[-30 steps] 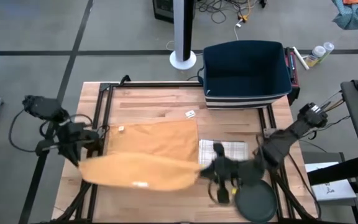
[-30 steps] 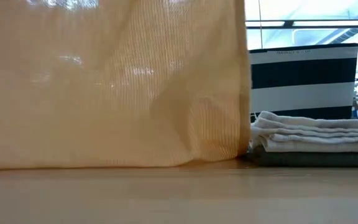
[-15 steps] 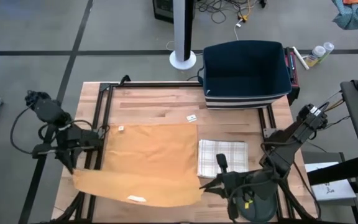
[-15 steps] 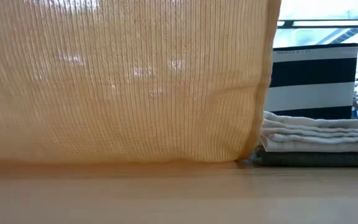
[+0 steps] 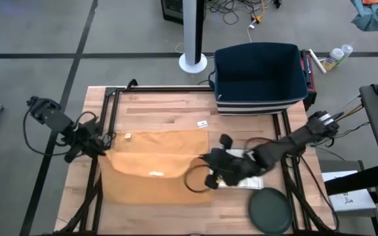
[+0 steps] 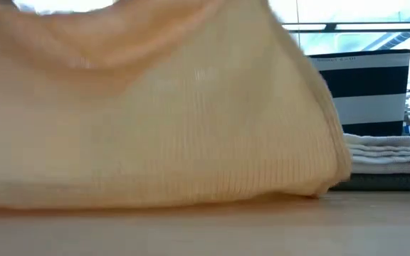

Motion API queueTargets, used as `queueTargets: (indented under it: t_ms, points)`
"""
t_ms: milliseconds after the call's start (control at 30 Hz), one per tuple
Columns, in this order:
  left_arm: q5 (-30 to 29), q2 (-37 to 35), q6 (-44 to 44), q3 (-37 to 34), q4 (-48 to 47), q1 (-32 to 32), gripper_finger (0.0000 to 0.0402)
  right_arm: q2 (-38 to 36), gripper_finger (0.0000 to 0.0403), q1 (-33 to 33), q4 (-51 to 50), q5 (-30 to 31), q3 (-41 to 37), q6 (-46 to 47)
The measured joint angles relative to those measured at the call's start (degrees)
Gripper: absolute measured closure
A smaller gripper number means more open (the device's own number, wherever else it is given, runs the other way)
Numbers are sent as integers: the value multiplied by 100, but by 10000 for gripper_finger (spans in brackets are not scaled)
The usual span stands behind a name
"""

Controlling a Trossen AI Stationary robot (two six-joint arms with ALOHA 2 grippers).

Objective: Fold kitchen towel into neat rectangle
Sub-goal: Fold the orange towel

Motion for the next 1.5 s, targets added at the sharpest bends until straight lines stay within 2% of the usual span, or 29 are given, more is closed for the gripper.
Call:
queueTargets:
  t_ms: [167, 300, 467, 600, 800, 900, 1033, 1133, 1267, 1367, 1500]
  points:
    - [-201, -140, -887, -356, -361, 0, 401, 558, 403, -518, -17, -519, -2, -27]
    - [-266, -38, -1387, -965, -266, 2, 401, 822, 403, -675, -204, -520, -2, -28]
    - [-731, 308, -1455, -1466, -197, 2, 401, 1102, 403, -870, -428, -511, -20, -6]
    - [-1377, 509, -1625, -1510, -340, 3, 401, 1446, 403, -1026, -768, -586, -46, 17]
    - [-1984, 705, -1794, -1533, -420, 9, 401, 1660, 403, -1209, -1251, -671, -68, 65]
    - [-2141, 749, -1588, -1434, -458, 7, 401, 1550, 403, -1248, -1243, -659, -63, 1]
    - [-2097, 735, -1307, -899, -534, 4, 401, 1079, 403, -1199, -1267, -651, 19, -39]
    - [-1467, 734, -496, -447, -368, 0, 401, 696, 403, -1017, -1029, -698, 37, -29]
    - [165, 717, 76, -138, 207, -2, 401, 296, 403, -609, -556, -1211, 37, 0]
    - [1090, 750, 60, -104, 666, -2, 401, 58, 403, -210, -133, -1641, 37, 86]
    - [1637, 736, -416, -242, 883, -26, 401, -104, 403, 302, 407, -2352, 37, 301]
